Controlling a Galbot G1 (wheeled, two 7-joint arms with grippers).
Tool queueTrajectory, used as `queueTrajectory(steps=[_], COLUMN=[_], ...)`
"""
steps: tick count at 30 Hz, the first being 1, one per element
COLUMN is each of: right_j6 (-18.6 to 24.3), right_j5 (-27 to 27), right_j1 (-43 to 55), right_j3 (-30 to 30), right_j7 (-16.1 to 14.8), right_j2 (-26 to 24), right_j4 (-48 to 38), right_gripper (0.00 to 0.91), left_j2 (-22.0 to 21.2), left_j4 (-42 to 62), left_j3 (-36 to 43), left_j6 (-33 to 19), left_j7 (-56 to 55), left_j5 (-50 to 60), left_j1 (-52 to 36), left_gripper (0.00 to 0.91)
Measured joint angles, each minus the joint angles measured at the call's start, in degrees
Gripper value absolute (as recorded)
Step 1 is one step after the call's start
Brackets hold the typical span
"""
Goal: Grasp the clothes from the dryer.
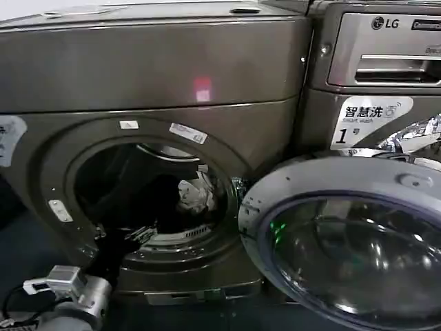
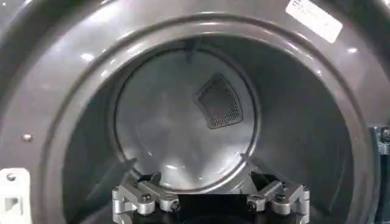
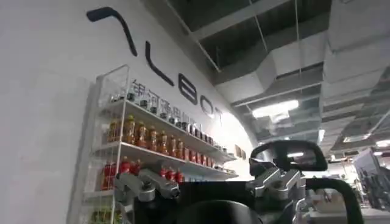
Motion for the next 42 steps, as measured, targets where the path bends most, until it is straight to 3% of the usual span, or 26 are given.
queueTrajectory(steps=[12, 21, 29, 42], right_j6=[0.54, 0.14, 0.38, 1.07], right_j5=[0.06, -1.3, -3.35, -4.03], right_j1=[-0.16, -0.78, -1.48, -2.04], right_j3=[-0.12, 0.22, 1.11, 1.96], right_j7=[-0.6, -1.13, -0.87, -1.17], right_j2=[0.21, -0.29, -0.89, -0.02], right_j4=[0.49, 0.6, 0.78, 1.36], right_gripper=[0.907, 0.907, 0.907, 0.907], left_j2=[0.23, 1.13, 1.29, 0.18], left_j4=[-0.02, 4.92, 16.98, 45.12], left_j3=[-0.08, 1.34, 5.05, 10.82], left_j6=[-0.48, -3.98, -9.24, -15.3], left_j7=[0.04, -0.03, -1.48, -3.48], left_j5=[-0.03, -1.08, 1.0, 2.19], left_j1=[0.28, -3.68, -12.3, -32.84], left_gripper=[0.907, 0.907, 0.907, 0.907])
